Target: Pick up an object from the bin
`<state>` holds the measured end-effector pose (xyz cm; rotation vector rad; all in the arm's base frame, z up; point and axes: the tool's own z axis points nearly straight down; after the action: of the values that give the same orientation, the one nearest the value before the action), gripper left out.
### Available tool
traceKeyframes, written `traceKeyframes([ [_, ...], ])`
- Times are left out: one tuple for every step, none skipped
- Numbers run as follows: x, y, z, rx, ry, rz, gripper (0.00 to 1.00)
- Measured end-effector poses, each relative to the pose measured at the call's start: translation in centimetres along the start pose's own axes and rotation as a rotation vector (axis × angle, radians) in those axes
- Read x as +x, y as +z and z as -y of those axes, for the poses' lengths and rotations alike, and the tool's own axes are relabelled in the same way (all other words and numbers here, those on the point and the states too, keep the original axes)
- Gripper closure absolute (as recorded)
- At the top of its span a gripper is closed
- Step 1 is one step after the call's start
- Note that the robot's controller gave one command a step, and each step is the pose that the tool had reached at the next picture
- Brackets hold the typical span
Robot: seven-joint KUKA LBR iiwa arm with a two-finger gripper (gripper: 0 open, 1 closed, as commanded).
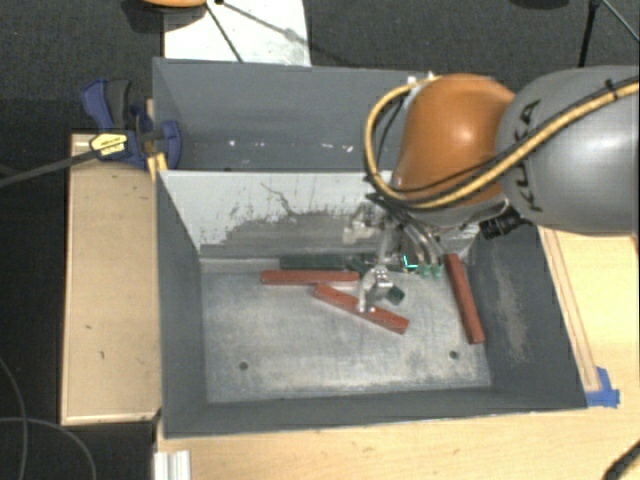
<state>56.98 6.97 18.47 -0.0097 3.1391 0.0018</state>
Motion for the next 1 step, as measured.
traceKeyframes([
  [-0.18,5.34,0.39,-0.001,0.017,0.007,0.00],
])
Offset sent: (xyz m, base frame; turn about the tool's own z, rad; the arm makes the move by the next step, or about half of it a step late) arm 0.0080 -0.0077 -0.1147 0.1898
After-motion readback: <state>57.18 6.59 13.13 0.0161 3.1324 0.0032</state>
